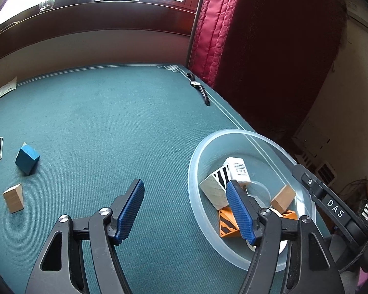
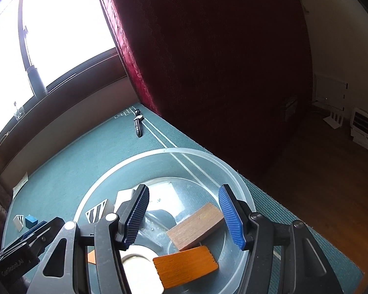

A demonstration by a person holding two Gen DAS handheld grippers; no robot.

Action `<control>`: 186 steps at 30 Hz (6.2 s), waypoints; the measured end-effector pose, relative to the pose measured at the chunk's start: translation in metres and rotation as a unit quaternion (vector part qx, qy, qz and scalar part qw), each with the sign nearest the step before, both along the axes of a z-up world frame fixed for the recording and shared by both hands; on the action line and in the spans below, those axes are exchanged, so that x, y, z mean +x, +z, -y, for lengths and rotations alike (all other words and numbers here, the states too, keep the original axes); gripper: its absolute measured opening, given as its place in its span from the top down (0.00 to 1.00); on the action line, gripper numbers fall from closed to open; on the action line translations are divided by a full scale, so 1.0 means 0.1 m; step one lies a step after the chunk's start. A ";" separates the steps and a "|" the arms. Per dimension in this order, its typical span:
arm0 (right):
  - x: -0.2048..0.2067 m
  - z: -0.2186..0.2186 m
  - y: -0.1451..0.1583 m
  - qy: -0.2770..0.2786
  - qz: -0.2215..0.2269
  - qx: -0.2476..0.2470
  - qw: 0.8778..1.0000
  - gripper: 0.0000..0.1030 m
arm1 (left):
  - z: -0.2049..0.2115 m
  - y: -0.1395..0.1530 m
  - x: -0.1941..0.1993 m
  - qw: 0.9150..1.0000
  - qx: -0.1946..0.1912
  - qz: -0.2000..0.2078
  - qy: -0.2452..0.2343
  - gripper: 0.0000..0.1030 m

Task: Organize rigid objects
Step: 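Withdraw both grippers from the bowl toward the remaining cubes, then grasp the light wooden cube with the left gripper, then grasp the blue cube with the right gripper while the left gripper holds the wooden cube, then carry the blue cube into the clear bowl with the right gripper and release it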

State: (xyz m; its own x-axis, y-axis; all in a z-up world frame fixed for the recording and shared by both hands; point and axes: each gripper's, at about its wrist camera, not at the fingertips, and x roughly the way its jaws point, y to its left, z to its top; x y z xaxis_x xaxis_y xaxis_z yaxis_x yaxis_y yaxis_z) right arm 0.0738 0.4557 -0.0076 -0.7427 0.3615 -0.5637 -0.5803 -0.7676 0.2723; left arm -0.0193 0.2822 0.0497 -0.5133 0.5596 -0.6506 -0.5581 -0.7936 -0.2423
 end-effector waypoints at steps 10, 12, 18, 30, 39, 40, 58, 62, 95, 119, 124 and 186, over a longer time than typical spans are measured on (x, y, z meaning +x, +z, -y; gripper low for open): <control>-0.02 0.18 0.03 0.024 0.002 0.007 1.000 0.38 | 0.23 -0.01 -0.07 1.000 -0.003 -0.003 0.022 0.32; -0.02 0.24 0.05 0.031 0.001 0.009 0.999 0.38 | 0.28 -0.01 -0.08 1.000 -0.006 -0.007 0.027 0.32; -0.09 0.46 0.08 0.060 0.001 0.019 0.998 0.37 | 0.46 -0.01 -0.13 0.999 -0.016 -0.013 0.050 0.32; -0.23 0.97 0.09 0.127 0.004 0.037 0.991 0.37 | 1.03 -0.04 -0.29 0.991 -0.022 -0.012 0.128 0.32; -0.35 1.38 0.03 0.190 0.014 0.056 0.980 0.37 | 1.53 -0.14 -0.45 0.980 -0.021 -0.002 0.196 0.32; -0.35 1.42 0.02 0.197 0.016 0.056 0.979 0.37 | 1.57 -0.15 -0.46 0.979 -0.022 -0.001 0.203 0.32; -0.47 1.78 -0.15 0.257 0.046 0.037 0.965 0.37 | 1.69 -0.42 -0.72 0.970 -0.072 0.019 0.231 0.54; -0.50 1.81 -0.18 0.262 0.053 0.032 0.963 0.37 | 1.68 -0.42 -0.73 0.971 -0.072 0.017 0.226 0.59; -1.80 2.25 -0.29 0.361 0.079 -0.141 0.919 0.37 | 2.27 -0.40 -0.69 0.948 -0.031 0.003 0.317 0.66; -2.38 2.51 -0.42 0.367 0.091 -0.126 0.917 0.63 | 2.31 -0.46 -0.72 0.942 -0.022 0.019 0.335 0.66; -2.34 2.54 -0.39 0.371 0.090 -0.095 0.919 0.63 | 2.30 -0.45 -0.72 0.942 -0.021 0.017 0.335 0.66; -0.34 0.72 0.08 0.116 0.011 -0.021 0.993 0.59 | 1.81 -0.22 -0.35 0.975 0.006 -0.035 0.220 0.66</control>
State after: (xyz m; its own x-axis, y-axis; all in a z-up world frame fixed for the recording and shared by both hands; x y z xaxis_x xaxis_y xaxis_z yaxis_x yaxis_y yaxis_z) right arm 0.0400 0.3839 0.0008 -0.7899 0.1586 -0.5923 -0.3962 -0.8693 0.2956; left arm -0.0539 0.1010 0.0277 -0.7481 0.2825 -0.6004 -0.1799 -0.9573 -0.2264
